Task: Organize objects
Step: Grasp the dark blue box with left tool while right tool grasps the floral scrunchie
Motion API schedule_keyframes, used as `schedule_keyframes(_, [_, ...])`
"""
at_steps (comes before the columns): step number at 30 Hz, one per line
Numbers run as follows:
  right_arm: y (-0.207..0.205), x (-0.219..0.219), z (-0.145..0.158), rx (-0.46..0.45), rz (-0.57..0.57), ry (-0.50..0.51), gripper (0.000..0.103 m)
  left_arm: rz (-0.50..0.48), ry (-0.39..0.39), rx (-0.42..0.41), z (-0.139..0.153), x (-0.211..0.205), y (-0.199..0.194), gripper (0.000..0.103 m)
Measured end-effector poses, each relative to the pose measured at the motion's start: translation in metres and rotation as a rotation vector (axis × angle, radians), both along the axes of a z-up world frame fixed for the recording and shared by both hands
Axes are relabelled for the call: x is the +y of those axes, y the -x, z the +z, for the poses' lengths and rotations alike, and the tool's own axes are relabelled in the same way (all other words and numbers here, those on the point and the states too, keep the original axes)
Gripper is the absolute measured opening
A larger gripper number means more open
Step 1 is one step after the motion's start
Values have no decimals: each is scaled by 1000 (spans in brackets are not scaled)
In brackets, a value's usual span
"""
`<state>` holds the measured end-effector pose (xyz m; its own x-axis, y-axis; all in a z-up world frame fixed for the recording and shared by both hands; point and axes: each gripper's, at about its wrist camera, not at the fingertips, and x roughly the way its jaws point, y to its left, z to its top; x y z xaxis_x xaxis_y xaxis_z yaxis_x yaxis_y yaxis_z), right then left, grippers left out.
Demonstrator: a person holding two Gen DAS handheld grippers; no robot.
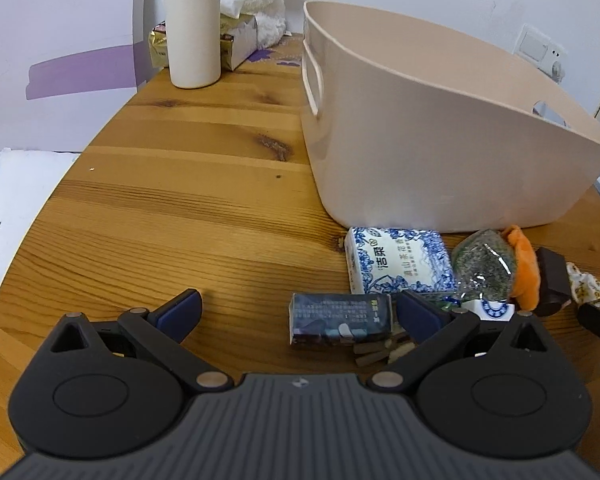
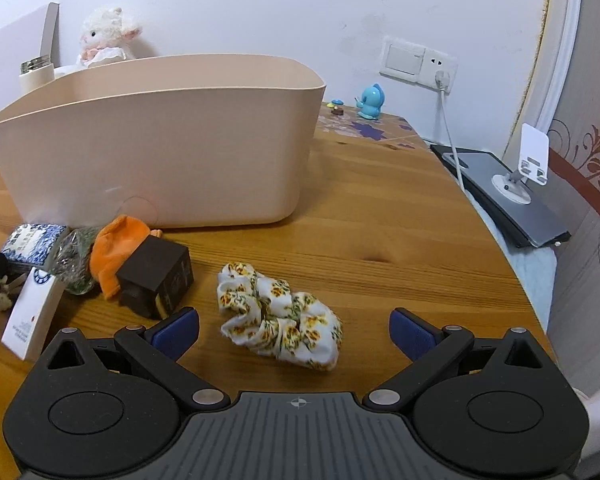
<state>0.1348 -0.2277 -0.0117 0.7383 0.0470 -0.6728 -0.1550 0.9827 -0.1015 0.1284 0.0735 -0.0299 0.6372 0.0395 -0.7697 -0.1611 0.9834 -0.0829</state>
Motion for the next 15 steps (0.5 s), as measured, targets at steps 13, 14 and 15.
schedule_keyframes(13, [-4,11,-10,10,18,-53,47,-40,-89,-11,-6,-1,4,81])
schedule_keyframes(14, [-3,12,-11,9,24,-57,43,-47,-86,-16,-5,0,5,73])
schedule_keyframes(15, [-2,13,-11,8,29,-58,37,-59,-87,-18,-4,0,6,67])
